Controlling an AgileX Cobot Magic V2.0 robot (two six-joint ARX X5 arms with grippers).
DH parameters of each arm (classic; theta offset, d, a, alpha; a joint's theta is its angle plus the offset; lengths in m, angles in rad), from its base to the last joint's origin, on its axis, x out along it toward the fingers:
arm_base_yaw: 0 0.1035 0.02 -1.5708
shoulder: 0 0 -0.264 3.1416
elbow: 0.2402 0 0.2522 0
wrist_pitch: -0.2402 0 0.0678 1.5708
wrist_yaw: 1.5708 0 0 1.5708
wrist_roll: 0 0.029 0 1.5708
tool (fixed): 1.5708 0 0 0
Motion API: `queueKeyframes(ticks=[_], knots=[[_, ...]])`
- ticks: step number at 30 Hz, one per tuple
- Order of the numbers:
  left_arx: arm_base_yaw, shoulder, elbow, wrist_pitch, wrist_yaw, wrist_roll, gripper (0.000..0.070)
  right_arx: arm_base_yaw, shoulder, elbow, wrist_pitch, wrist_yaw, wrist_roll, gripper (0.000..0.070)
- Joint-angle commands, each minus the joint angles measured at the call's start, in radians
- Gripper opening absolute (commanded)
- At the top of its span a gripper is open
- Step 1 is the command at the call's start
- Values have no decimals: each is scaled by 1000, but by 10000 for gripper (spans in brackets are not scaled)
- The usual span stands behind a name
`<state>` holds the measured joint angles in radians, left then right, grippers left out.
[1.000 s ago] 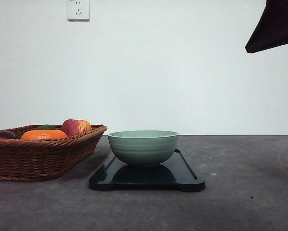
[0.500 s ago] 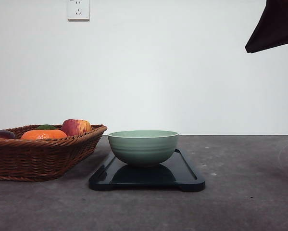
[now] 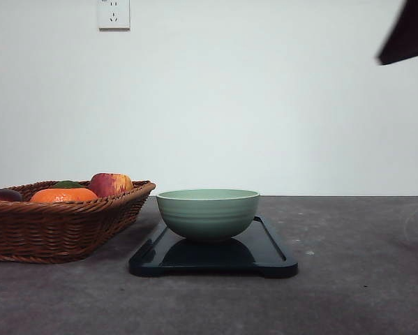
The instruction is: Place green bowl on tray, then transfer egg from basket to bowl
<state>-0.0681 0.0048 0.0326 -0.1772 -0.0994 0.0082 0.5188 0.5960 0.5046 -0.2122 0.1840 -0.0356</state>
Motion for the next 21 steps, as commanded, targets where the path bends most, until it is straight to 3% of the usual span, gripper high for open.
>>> queueKeyframes(ticks=[1,6,11,15,21], knots=[[0,-2,-19,-6,0,3,0,-59,-56,-48,13,8,-33,17],[0,-2,-19,-6,0,3,0,-256,-285,-234,113,-3,-59,17],[0,-2,-19,-6,0,3,0,-426,-493,-371,125,-91,-58,17],[0,-1,-19,-6,0,3,0,-484,-597,-435,128,-90,-50,17],[1,0,-19,-7,0,3,0,-486,-592,-494,183,-90,-28,17]])
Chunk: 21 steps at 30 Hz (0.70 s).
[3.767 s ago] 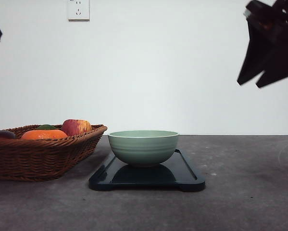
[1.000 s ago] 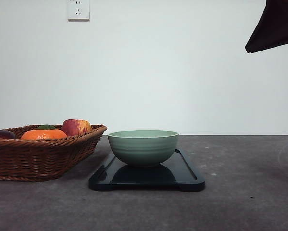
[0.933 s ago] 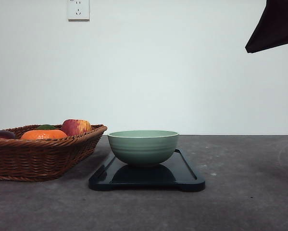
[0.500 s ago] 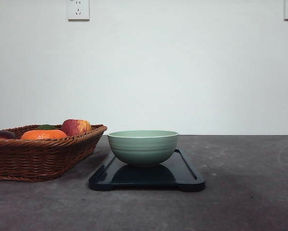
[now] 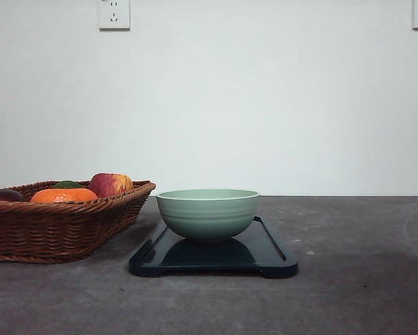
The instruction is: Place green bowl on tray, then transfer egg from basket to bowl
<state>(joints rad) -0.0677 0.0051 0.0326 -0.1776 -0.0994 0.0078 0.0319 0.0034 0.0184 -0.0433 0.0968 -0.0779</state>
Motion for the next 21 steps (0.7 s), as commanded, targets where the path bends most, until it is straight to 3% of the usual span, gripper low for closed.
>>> queueKeyframes(ticks=[1,21], knots=[[0,-1,-19,-7,0,4,0,1,0,-7,7,-3,22,17],[0,-1,-19,-7,0,4,0,1,0,-7,5,-2,45,17]])
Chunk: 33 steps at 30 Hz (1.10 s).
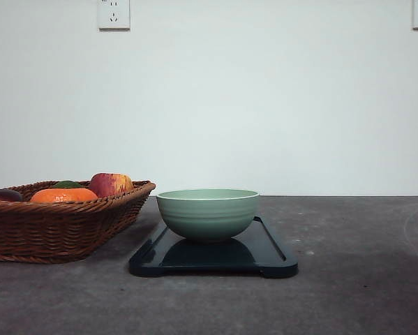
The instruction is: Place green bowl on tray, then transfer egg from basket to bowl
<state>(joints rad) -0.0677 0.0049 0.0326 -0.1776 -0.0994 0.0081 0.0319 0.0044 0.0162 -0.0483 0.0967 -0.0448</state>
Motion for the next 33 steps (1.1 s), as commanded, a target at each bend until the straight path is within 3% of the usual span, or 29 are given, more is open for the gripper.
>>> queueKeyframes(ticks=[1,33], knots=[[0,-1,-19,-7,0,4,0,1,-1,-5,10,-2,12,17],[0,-1,-19,-7,0,4,0,1,-1,-5,10,-2,12,17]])
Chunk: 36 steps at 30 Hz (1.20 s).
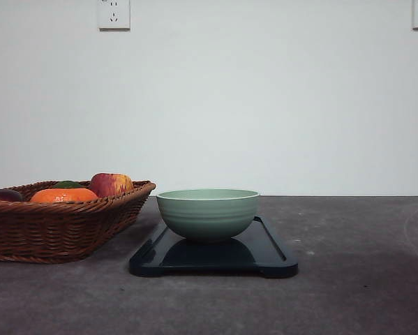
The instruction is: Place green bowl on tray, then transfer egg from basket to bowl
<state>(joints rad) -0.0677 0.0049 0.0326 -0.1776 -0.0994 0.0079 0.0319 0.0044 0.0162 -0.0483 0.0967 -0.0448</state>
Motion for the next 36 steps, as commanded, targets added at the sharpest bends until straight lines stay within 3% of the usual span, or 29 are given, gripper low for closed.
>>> queueKeyframes(ticks=[1,36], knots=[[0,-1,-19,-7,0,4,0,1,-1,-5,10,-2,12,17],[0,-1,-19,-7,0,4,0,1,-1,-5,10,-2,12,17]])
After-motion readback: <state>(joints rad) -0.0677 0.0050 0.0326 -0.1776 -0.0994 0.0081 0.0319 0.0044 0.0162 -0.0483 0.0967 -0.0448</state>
